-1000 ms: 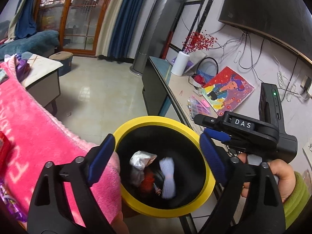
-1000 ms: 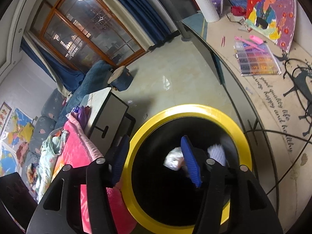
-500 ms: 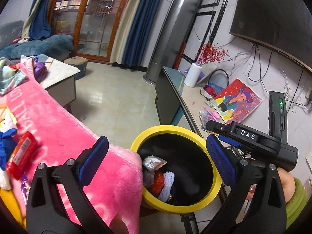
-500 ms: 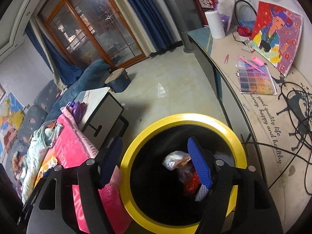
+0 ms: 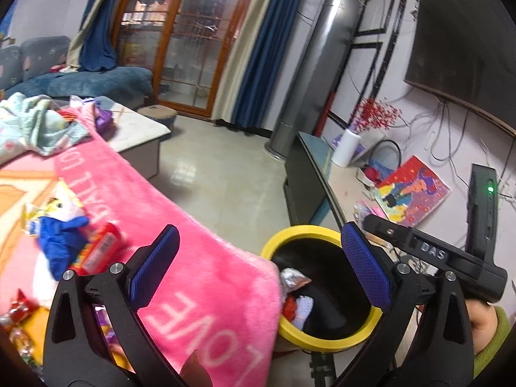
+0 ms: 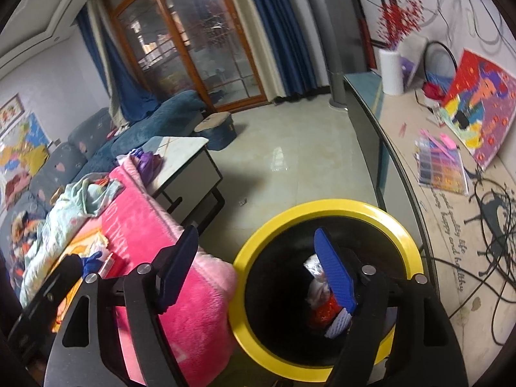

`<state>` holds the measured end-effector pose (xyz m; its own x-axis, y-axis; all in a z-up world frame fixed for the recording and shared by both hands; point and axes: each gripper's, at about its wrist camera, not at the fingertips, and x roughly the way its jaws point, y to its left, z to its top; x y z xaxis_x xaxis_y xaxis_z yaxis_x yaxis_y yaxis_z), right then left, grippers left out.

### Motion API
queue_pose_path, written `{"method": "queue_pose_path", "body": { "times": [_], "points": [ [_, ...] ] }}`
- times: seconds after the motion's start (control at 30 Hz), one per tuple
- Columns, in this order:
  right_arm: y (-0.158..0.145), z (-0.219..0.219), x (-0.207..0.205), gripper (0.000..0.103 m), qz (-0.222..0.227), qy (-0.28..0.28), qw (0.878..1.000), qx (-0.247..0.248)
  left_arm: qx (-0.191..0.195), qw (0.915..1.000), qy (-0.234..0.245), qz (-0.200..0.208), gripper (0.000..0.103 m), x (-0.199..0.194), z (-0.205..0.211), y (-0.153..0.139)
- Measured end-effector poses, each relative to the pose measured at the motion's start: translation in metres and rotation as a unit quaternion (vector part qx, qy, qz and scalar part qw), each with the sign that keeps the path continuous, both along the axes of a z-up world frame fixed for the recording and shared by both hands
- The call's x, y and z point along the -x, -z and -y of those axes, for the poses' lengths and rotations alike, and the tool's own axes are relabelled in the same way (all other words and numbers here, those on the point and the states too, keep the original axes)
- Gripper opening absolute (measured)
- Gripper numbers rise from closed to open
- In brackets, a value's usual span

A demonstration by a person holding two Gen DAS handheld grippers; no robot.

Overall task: Collect trash
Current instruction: 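Open both grippers to drop the white bag and purple brush into the bin, then move both tools back over the remaining trash on the blanket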

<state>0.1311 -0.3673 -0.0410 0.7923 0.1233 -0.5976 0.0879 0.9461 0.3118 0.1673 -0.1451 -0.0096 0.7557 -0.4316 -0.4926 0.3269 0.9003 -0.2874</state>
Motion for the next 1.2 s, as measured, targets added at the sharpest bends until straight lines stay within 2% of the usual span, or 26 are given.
{"method": "queue_pose_path", "body": {
  "times": [0.3,0.6,1.0,1.2],
  "points": [
    [-0.013,-0.040,0.009,0.072,0.028,-0.035,0.999,0.024,0.003,0.9981,-0.057,0.024,0.092,0.006,-0.043,-0.015],
    [-0.017,-0.080,0.016,0.073,0.045,-0.074,0.995,0.045,0.002,0.9923,-0.117,0.041,0.092,0.010,-0.090,-0.023],
    [-0.009,-0.133,0.021,0.077,0.045,-0.137,0.987,0.076,0.008,0.9818,-0.185,0.040,0.092,0.010,-0.142,-0.022],
    [0.001,-0.168,0.023,0.077,0.039,-0.179,0.978,0.096,0.003,0.9775,-0.210,0.024,0.092,0.003,-0.163,-0.013]
  ]
}}
